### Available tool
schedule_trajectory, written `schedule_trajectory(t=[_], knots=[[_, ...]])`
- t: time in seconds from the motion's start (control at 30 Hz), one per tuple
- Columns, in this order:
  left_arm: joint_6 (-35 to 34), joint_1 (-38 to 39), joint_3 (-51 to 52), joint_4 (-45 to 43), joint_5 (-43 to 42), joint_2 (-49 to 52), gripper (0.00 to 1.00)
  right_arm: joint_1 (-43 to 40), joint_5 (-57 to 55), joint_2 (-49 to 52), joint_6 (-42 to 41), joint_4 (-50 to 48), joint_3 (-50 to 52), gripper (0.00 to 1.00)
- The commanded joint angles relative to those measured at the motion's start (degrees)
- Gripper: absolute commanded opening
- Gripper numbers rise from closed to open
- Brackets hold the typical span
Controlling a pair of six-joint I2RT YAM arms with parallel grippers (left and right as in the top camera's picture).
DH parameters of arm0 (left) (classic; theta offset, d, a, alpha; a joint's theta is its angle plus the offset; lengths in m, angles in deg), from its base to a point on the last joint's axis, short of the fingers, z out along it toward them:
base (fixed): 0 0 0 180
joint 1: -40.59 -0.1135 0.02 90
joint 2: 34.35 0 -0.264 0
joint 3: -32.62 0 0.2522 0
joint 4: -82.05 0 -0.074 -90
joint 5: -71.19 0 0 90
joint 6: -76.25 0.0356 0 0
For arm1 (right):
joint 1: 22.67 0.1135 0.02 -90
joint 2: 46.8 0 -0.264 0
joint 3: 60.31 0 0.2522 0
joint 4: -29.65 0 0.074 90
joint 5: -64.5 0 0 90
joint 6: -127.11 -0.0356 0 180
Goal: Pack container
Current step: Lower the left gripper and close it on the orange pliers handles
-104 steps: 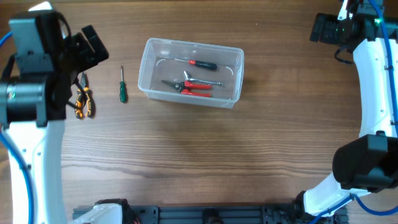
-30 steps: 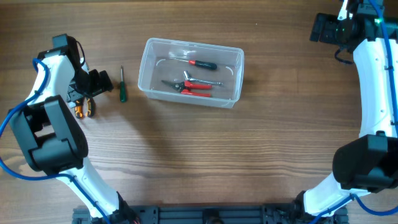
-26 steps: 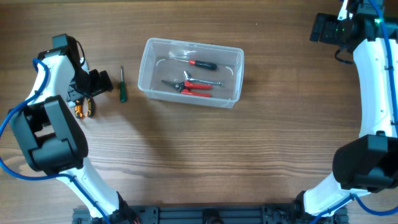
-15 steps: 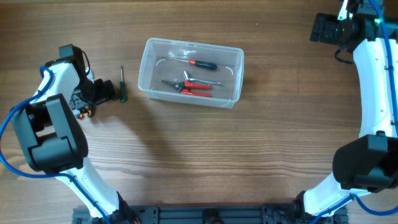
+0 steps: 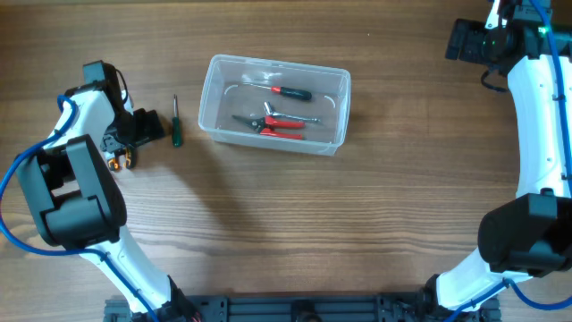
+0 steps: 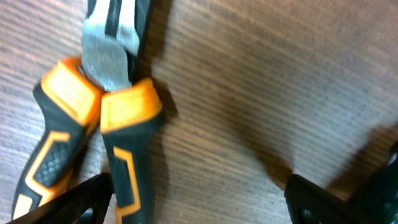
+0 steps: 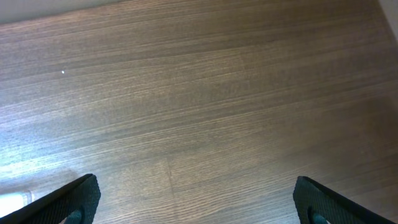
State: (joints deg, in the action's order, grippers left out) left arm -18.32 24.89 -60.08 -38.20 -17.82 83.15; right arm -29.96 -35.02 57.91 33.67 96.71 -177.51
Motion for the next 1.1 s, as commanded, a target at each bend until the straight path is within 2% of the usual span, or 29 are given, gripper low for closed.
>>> schedule_trajectory(t=[0.0,0.13,0.17,0.23,0.43,0.47,0.53,0.57,1.07], knots=[[0.76,0.04,0.68,-0.90,0.59,0.83,0.88,0.13,-0.79,-1.42,-1.09,-0.11,-0.81,1.00],[0.76,0.04,0.68,-1.68,0.59,0.83,0.63,0.13,-0.79,-1.42,-1.09,-0.11,-0.81,1.00],[0.76,0.04,0.68,-1.81,0.59,0.83,0.51,0.13,-0.79,-1.42,-1.07,-0.11,-0.81,1.00],[0.76,0.04,0.68,-1.95,0.59,0.83,0.37,0.13,-0.79,-1.42,-1.07,-0.11,-0.81,1.00],[0.74,0.04,0.68,-1.81,0.59,0.83,0.36,0.13,-0.79,-1.42,-1.09,-0.11,-0.81,1.00],[0.76,0.04,0.68,-1.75,0.59,0.83,0.31,0.13,-0.79,-1.42,-1.09,-0.13,-0.81,1.00],[0.74,0.04,0.68,-1.70,0.59,0.83,0.10,0.13,-0.79,-1.42,-1.07,-0.11,-0.81,1.00],[0.74,0.04,0.68,-1.70,0.59,0.83,0.04,0.13,-0.79,-1.42,-1.07,-0.11,-0.81,1.00],[0.76,0.04,-0.46,-1.49,4.00,-1.05,0.04,0.13,-0.79,-1.42,-1.07,-0.13,-0.81,1.00]])
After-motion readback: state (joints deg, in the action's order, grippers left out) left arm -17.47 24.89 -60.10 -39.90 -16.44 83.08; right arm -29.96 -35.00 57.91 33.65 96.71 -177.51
